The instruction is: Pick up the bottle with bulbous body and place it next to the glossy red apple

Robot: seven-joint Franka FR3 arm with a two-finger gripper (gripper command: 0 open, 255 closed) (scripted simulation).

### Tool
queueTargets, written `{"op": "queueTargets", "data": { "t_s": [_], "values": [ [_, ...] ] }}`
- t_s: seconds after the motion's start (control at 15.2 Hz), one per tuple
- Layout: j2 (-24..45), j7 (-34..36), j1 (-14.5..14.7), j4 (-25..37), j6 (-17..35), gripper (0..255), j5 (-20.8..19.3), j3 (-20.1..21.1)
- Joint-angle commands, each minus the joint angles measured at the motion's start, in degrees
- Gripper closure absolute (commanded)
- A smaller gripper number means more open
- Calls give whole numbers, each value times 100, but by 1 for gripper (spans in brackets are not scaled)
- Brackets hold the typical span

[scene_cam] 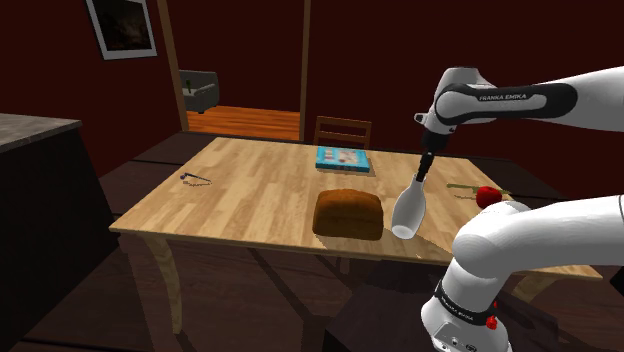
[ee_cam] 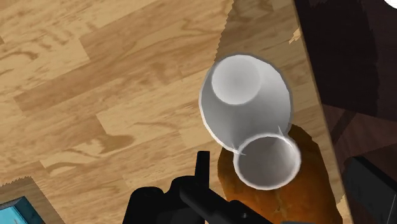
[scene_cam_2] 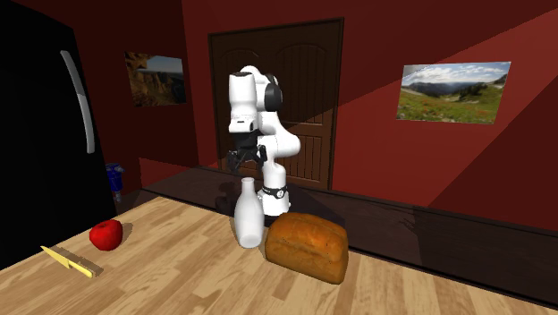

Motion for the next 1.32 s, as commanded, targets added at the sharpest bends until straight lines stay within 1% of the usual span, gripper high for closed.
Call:
{"op": "queueTargets", "data": {
  "t_s": [0.0, 0.4, 0.92, 0.99, 1.25],
  "values": [
    [72, -63, -30, -112, 185, 0, -90, -118],
    [227, -45, -56, -446, 673, 0, -223, -283],
    [228, -46, -56, -445, 672, 0, -223, -283],
    [228, -46, -56, -445, 672, 255, -223, -283],
    [228, -46, -56, -445, 672, 255, -223, -283]
  ]
}}
